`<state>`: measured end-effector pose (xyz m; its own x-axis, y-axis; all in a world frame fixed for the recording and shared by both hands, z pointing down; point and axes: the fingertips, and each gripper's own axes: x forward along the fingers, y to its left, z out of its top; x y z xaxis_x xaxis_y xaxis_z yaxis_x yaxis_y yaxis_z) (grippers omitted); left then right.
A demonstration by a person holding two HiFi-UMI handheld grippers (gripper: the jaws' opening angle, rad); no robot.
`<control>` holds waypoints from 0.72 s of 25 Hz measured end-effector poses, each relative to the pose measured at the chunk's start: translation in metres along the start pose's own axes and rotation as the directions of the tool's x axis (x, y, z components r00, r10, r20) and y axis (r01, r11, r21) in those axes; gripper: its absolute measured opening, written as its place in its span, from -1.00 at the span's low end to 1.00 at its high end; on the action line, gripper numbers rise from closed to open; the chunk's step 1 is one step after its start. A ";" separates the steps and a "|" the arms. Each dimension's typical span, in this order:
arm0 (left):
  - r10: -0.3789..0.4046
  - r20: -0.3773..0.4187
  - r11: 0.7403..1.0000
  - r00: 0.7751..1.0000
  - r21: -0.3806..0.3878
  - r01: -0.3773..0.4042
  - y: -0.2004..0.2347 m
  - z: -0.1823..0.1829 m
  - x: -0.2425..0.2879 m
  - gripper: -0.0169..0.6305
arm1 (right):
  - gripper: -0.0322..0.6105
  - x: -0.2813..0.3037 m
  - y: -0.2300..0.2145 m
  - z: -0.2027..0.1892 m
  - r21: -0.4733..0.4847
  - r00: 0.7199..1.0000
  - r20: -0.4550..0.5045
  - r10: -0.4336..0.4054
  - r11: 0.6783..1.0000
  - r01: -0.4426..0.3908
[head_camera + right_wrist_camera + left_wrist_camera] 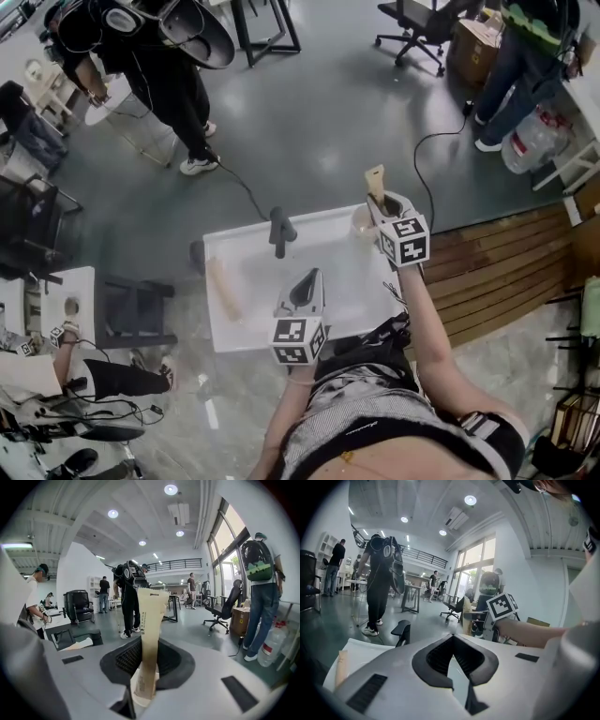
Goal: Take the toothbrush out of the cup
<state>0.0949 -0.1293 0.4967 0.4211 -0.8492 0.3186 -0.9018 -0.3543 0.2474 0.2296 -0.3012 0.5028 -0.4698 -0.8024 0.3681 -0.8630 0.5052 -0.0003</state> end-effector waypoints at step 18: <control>0.003 0.021 1.000 1.000 0.013 -0.003 -0.005 0.005 -0.006 -0.95 | -0.56 -0.016 0.013 0.012 -0.005 0.999 0.026 0.023 1.000 -0.023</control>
<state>0.0960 -0.1246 0.4888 0.4166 -0.8580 0.3004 -0.9042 -0.3567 0.2349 0.2236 -0.2855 0.4854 -0.4943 -0.7984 0.3439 -0.8511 0.5250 -0.0045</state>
